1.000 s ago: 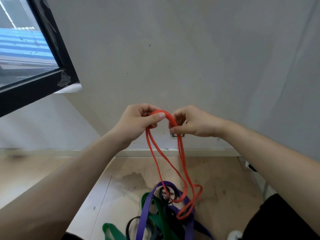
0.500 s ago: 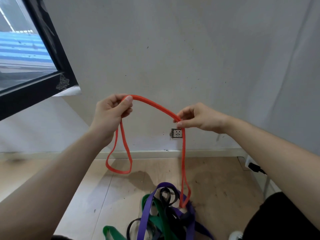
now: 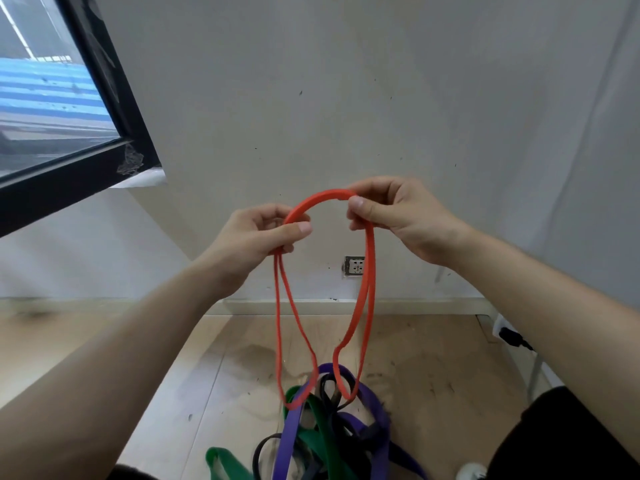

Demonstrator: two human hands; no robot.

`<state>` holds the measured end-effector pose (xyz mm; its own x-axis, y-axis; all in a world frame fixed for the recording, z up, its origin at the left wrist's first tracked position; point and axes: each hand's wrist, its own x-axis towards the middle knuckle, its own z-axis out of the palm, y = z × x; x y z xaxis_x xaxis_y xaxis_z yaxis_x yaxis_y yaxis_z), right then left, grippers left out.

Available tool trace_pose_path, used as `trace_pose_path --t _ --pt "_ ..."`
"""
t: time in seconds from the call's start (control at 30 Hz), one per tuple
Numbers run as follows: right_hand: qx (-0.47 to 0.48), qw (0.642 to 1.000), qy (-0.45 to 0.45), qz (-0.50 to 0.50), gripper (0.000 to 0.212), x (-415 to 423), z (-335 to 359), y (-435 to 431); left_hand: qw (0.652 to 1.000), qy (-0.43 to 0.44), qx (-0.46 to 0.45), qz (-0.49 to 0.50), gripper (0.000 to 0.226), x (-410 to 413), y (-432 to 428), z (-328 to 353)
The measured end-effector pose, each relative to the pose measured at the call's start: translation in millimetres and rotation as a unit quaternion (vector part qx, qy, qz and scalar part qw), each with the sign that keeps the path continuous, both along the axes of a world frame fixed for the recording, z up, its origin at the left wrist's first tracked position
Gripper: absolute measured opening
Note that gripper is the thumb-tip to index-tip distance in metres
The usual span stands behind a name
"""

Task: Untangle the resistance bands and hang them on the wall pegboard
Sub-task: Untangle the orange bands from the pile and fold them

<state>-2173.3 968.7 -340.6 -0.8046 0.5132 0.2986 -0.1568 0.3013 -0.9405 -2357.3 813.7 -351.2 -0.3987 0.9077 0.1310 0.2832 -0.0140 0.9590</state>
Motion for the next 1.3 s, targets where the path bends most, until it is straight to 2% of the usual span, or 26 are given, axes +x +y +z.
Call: trace_pose_path --t 0.07,0.23,0.37,0.5,0.67,0.8,1.0,1.13,1.23,1.3 --pt "0.029 0.999 -0.021 0.013 0.018 -3 -2 -5 1.0 -0.005 0.014 -0.015 0.035 11 4 2" --pt "0.069 0.991 -0.108 0.039 0.023 -2 -7 -9 0.999 0.026 0.043 0.008 0.011 23 11 3" --pt "0.098 0.975 -0.194 0.047 0.015 -3 -19 -6 0.997 0.036 0.072 0.019 0.005 23 11 2" --pt "0.115 0.958 -0.257 0.049 0.014 -1 -28 1 0.994 0.026 0.095 0.048 0.006 20 11 2" --pt "0.062 0.974 -0.214 0.048 0.017 3 -23 5 0.991 -0.013 0.104 0.079 0.009 4 9 1" --pt "0.002 0.99 -0.135 0.031 0.024 6 -17 7 0.991 -0.021 0.092 0.094 0.013 -10 5 -1" --pt "-0.035 0.999 -0.021 -0.013 0.021 4 -10 1 0.998 -0.018 0.053 0.031 0.029 -7 1 -2" --pt "0.016 0.999 -0.029 0.001 0.022 0 -8 -9 0.999 0.008 0.047 -0.022 0.034 12 4 1" --pt "0.039 0.998 -0.057 0.013 0.024 -1 -7 -9 0.998 0.034 0.058 -0.017 0.019 21 10 1" --pt "0.069 0.991 -0.114 0.028 0.022 1 -7 -8 0.996 0.051 0.068 0.0 0.01 23 11 2"
